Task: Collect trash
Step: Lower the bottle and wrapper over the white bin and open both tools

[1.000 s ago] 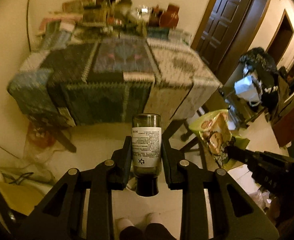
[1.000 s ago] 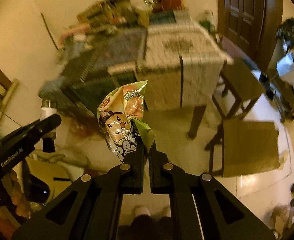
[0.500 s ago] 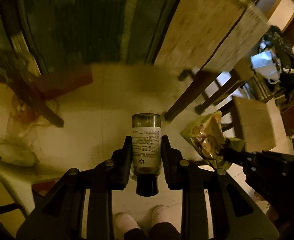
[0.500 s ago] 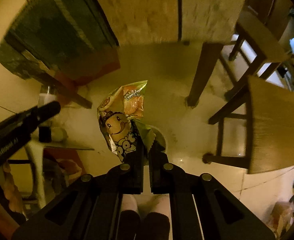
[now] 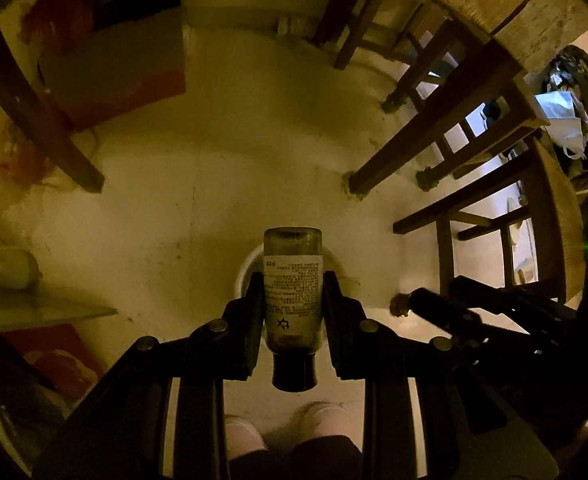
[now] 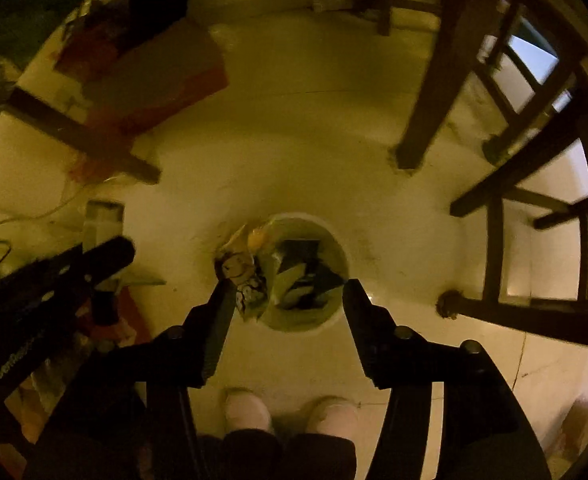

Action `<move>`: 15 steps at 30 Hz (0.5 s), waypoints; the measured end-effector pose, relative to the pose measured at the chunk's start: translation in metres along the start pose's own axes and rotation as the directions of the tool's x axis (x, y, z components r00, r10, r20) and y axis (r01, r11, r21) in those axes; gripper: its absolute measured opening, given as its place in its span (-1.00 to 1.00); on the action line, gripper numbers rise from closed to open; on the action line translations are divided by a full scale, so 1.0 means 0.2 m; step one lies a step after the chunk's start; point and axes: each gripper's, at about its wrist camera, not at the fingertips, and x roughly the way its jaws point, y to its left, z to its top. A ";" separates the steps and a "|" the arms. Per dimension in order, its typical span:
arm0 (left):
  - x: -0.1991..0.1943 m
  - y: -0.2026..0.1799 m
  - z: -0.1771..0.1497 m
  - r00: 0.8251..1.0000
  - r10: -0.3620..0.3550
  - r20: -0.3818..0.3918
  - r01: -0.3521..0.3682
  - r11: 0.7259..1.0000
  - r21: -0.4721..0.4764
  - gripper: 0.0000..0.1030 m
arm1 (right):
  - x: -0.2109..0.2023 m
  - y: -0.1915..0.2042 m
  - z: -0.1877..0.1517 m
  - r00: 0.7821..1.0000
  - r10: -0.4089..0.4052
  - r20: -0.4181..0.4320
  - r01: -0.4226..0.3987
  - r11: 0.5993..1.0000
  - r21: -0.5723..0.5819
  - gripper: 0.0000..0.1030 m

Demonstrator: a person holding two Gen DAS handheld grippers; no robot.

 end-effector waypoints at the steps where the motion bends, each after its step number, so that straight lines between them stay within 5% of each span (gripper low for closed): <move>1: 0.02 0.00 -0.01 1.000 -0.007 -0.007 0.007 1.000 -0.004 -0.47 | 0.01 -0.02 -0.01 1.000 -0.002 -0.007 0.002 1.000 0.003 0.01; 6: 0.06 -0.05 -0.02 0.999 -0.035 -0.014 0.035 0.999 -0.003 -0.46 | -0.06 -0.08 -0.03 1.000 -0.028 0.000 0.028 1.000 0.012 0.01; 9: 0.08 -0.07 0.00 0.999 -0.033 -0.041 0.033 0.999 -0.003 -0.10 | -0.12 -0.08 -0.04 0.999 -0.029 0.017 0.029 0.999 0.013 0.01; 15: -0.04 -0.13 0.03 0.998 -0.025 -0.051 0.025 1.000 0.007 -0.09 | -0.25 -0.05 -0.01 0.999 -0.028 0.047 0.028 1.000 -0.010 0.01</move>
